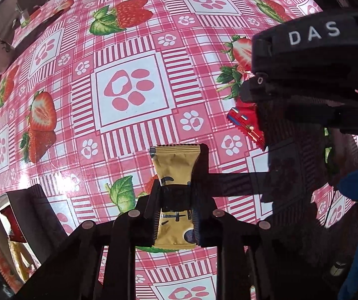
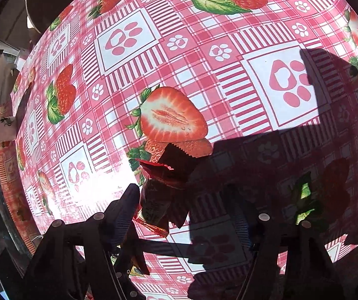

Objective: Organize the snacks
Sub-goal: 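Carry the gold packet with the left tool while the right carries the red candy to the tray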

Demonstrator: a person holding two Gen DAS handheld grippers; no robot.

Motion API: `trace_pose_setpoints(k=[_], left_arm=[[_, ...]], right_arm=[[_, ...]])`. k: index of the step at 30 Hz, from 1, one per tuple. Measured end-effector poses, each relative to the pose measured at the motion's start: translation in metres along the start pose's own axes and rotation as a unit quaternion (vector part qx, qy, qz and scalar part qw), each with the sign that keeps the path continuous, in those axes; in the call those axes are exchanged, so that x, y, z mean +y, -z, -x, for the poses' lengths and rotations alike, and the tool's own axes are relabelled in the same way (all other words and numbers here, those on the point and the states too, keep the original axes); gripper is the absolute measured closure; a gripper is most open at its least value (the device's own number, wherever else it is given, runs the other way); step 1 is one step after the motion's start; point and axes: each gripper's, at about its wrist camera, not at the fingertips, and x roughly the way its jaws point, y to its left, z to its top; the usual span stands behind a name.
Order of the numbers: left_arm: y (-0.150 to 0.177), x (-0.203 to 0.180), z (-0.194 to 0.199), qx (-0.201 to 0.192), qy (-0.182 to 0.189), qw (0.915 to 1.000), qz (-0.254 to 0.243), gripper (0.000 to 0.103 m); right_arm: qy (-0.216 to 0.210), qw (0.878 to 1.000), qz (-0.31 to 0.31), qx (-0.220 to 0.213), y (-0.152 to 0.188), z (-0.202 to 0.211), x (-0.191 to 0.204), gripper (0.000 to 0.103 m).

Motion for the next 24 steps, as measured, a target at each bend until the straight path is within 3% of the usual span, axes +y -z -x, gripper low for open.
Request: trace_pose_setpoints(k=[1, 2, 16, 24], left_arm=[[0.003, 0.003, 0.000, 0.001, -0.001, 1.0000, 0.001, 0.079], [0.004, 0.007, 0.000, 0.002, -0.001, 1.0000, 0.003, 0.079], [0.055, 0.090, 0.033, -0.015, 0.008, 0.9993, 0.035, 0.079], [0.121, 0.159, 0.086, -0.042, 0.012, 0.9945, 0.095, 0.079]], right_arm=[[0.011, 1.000, 0.018, -0.004, 0.000, 0.000, 0.008, 0.072], [0.013, 0.999, 0.033, 0.000, 0.001, -0.001, 0.014, 0.078], [-0.045, 0.996, 0.074, 0.009, 0.031, 0.017, 0.039, 0.078], [-0.086, 0.984, 0.151, 0.030, 0.062, 0.026, 0.112, 0.078]])
